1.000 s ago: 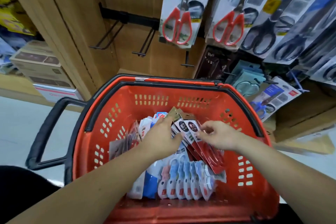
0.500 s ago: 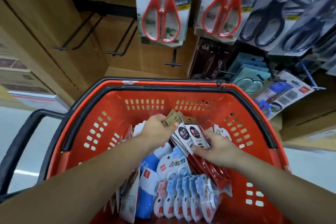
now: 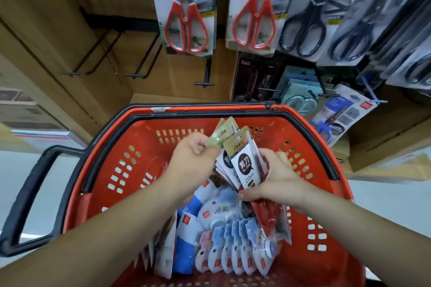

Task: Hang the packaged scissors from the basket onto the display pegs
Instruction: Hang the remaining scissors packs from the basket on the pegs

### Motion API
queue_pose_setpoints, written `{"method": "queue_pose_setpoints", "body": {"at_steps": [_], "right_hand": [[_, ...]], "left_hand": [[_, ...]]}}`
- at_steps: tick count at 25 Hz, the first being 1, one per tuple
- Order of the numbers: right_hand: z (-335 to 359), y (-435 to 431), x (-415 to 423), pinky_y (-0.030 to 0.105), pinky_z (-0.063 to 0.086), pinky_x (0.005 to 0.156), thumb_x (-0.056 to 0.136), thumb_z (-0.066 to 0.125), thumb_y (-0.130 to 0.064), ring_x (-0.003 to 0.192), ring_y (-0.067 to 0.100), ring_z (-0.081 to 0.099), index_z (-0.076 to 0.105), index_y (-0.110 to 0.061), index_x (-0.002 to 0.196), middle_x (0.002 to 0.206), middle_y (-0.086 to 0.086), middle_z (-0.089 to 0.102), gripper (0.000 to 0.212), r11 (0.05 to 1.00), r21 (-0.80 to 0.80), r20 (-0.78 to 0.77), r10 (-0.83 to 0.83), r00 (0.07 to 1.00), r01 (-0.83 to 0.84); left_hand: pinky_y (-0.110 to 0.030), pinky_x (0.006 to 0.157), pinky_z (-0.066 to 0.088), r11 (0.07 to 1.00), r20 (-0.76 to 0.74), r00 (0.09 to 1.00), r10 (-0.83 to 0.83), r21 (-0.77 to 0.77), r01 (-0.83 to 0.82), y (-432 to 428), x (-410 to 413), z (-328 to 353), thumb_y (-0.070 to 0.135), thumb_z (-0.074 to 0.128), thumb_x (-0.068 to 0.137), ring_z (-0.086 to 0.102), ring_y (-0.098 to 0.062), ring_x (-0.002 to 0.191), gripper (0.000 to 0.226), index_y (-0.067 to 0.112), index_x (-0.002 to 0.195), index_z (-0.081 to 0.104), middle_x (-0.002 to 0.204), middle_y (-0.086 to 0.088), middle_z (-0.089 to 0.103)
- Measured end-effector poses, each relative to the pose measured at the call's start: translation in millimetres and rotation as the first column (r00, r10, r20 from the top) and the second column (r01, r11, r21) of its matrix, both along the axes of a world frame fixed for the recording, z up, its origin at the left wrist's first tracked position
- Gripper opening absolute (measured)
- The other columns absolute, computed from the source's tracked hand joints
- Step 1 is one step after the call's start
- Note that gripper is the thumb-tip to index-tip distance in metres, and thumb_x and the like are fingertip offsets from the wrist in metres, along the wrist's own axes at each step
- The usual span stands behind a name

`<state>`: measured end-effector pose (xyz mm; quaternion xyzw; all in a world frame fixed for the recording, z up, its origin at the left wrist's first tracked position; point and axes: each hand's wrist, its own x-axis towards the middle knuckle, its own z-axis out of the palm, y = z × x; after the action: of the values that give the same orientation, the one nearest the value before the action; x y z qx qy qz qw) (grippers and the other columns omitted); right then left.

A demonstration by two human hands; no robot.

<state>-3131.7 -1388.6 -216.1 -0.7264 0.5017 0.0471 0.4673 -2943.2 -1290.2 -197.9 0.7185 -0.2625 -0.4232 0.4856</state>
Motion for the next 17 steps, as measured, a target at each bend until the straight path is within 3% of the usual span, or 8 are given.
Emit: {"method": "queue_pose_setpoints", "body": {"at_steps": [2,4,6,9,10,14,17], "right_hand": [[13,5,-1,0.038,0.051,0.105,0.046,0.102,-0.047,0.118,0.008,0.055,0.042,-0.042,0.127,0.128,-0.014,0.049,0.101,1.000,0.005,0.070,0.004,0.998,-0.004],[28,13,2,0.041,0.058,0.096,0.046,0.104,-0.047,0.104,0.006,0.069,0.041,-0.045,0.121,0.114,-0.014,0.069,0.098,1.000,0.016,0.170,0.002,0.985,-0.005],[42,22,10,0.034,0.060,0.091,0.052,0.104,-0.040,0.098,0.002,0.073,0.041,-0.044,0.125,0.108,-0.017,0.074,0.097,0.998,0.013,0.254,0.049,0.966,-0.054],[62,43,24,0.010,0.054,0.082,0.067,0.099,-0.013,0.102,-0.007,0.070,0.045,-0.034,0.141,0.113,-0.017,0.075,0.094,0.990,0.095,0.431,0.054,0.901,-0.105],[62,50,29,0.012,0.055,0.083,0.068,0.097,-0.007,0.105,-0.003,0.072,0.047,-0.031,0.143,0.116,-0.014,0.076,0.093,0.985,0.136,0.476,0.031,0.879,-0.108],[47,64,45,0.047,0.058,0.101,0.065,0.096,-0.004,0.116,0.028,0.073,0.048,-0.031,0.145,0.126,0.006,0.075,0.097,0.920,0.367,0.543,-0.090,0.835,-0.140],[44,61,57,0.050,0.058,0.101,0.067,0.094,-0.005,0.118,0.035,0.071,0.051,-0.027,0.145,0.129,0.013,0.074,0.091,0.862,0.470,0.576,-0.138,0.806,-0.188]], "left_hand": [[-0.071,0.083,0.058,0.998,0.004,0.999,0.037,-0.051,-0.037,6,10,29,0.017,0.068,0.093,0.073,-0.049,0.092,0.008,0.014,0.090,0.061,0.095,-0.029,0.073],[-0.068,0.085,0.059,0.995,0.022,0.999,0.035,-0.098,-0.033,15,23,55,0.008,0.066,0.098,0.072,-0.052,0.094,0.011,0.012,0.090,0.060,0.093,-0.028,0.075],[-0.058,0.075,0.063,0.990,0.031,0.999,0.043,-0.134,-0.038,28,35,73,0.005,0.065,0.099,0.075,-0.045,0.080,0.012,0.010,0.091,0.059,0.086,-0.024,0.076],[-0.034,0.054,0.055,0.992,-0.019,0.998,0.065,-0.109,-0.067,52,37,84,0.000,0.064,0.099,0.072,-0.024,0.063,0.018,0.011,0.086,0.060,0.073,-0.014,0.074],[-0.031,0.051,0.053,0.994,-0.051,0.997,0.062,-0.092,-0.066,59,34,83,-0.002,0.063,0.098,0.070,-0.022,0.060,0.020,0.011,0.083,0.060,0.071,-0.014,0.072],[-0.027,0.047,0.052,0.990,-0.169,0.980,0.107,-0.076,-0.121,75,27,73,-0.001,0.064,0.099,0.072,-0.024,0.059,0.020,0.010,0.082,0.063,0.075,-0.018,0.075],[-0.028,0.050,0.054,0.969,-0.239,0.953,0.184,-0.116,-0.216,79,38,72,0.006,0.066,0.101,0.073,-0.027,0.066,0.008,0.006,0.093,0.069,0.086,-0.022,0.077]]}}
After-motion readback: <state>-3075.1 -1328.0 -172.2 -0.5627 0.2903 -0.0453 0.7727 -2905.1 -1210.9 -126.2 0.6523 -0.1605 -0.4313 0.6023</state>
